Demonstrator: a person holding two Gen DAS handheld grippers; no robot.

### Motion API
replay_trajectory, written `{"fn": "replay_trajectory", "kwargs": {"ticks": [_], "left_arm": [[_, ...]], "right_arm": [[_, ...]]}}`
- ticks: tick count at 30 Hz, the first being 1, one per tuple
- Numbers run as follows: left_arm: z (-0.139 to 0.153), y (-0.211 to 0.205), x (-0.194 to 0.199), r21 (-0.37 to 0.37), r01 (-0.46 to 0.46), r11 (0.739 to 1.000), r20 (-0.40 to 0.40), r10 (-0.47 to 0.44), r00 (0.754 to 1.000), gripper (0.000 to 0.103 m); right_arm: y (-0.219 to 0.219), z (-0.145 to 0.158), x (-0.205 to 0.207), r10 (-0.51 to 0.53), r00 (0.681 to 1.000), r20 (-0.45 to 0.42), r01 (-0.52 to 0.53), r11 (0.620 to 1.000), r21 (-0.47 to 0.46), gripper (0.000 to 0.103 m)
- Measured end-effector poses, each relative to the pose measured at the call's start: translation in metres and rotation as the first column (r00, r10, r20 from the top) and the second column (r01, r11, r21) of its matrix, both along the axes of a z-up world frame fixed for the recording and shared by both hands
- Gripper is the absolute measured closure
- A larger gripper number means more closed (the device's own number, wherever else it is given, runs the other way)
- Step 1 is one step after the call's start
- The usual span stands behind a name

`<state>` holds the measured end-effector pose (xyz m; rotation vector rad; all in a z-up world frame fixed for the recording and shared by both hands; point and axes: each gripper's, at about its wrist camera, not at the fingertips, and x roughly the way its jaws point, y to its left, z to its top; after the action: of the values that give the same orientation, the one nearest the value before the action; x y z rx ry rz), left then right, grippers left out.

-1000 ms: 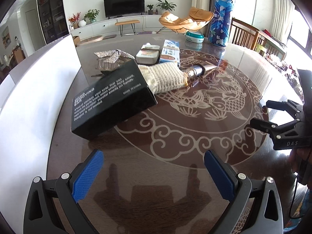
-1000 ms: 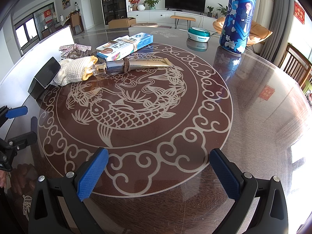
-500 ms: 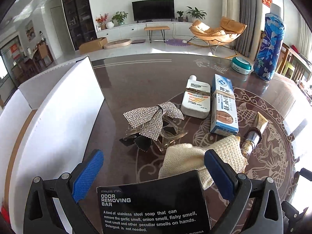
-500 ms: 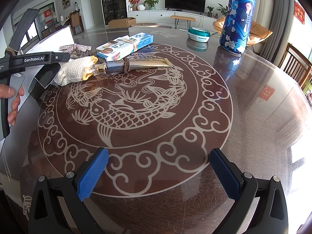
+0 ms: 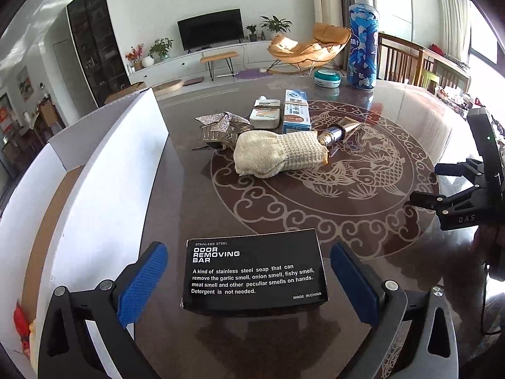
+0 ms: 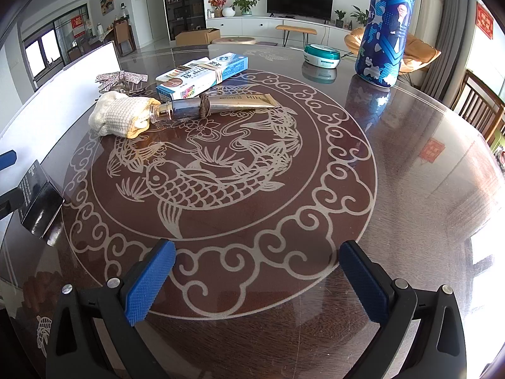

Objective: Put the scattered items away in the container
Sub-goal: 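Reach the left tool to the black odor removing bar box and close on it, then lift the odor removing bar box in the left tool above the table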

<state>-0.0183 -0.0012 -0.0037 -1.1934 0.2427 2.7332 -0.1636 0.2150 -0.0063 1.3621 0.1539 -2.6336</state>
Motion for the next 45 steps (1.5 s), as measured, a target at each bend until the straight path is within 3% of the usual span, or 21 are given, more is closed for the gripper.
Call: {"fn": "replay_trajectory", "kwargs": {"ticks": [4,10,14,17,24,31,39,43,45], "left_arm": [[0.001,-0.008,0.011,0.122,0.015,0.992,0.036,-0.020,0.999,0.000],[-0.002,-0.007,0.026,0.151,-0.057,0.987,0.037,0.052,0.998,0.000],[0.017,-0.007,0.007,0.200,-0.129,0.971,0.017,0.128,0.992,0.000],[0.026,-0.004,-0.021,0.257,-0.210,0.943,0.055,0.202,0.978,0.000],[-0.007,0.017,-0.058,0.204,-0.269,0.941,0.179,0.234,0.956,0.000],[-0.022,0.011,-0.041,0.086,-0.281,0.956,0.189,0.261,0.947,0.000],[-0.022,-0.019,-0.011,0.096,-0.314,0.945,0.199,0.290,0.936,0.000],[-0.020,-0.021,-0.010,0.178,-0.323,0.929,0.211,0.285,0.935,0.000],[-0.013,-0.019,-0.017,0.185,-0.347,0.920,0.187,0.314,0.931,0.000]], "right_arm": [[0.000,0.000,0.000,0.000,1.000,0.000,0.000,1.000,0.000,0.000],[0.000,0.000,0.000,0.000,1.000,0.000,0.000,1.000,0.000,0.000],[0.000,0.000,0.000,0.000,1.000,0.000,0.000,1.000,0.000,0.000],[0.000,0.000,0.000,0.000,1.000,0.000,0.000,1.000,0.000,0.000],[0.000,0.000,0.000,0.000,1.000,0.000,0.000,1.000,0.000,0.000],[0.000,-0.001,0.000,-0.001,1.000,0.000,0.001,1.000,0.000,0.000],[0.000,-0.001,0.000,-0.001,1.000,0.000,0.001,1.000,0.000,0.000],[0.000,0.000,0.000,-0.001,1.000,0.000,0.001,1.000,0.000,0.000],[0.000,0.000,0.000,-0.001,1.000,0.000,0.001,1.000,0.000,0.000]]}}
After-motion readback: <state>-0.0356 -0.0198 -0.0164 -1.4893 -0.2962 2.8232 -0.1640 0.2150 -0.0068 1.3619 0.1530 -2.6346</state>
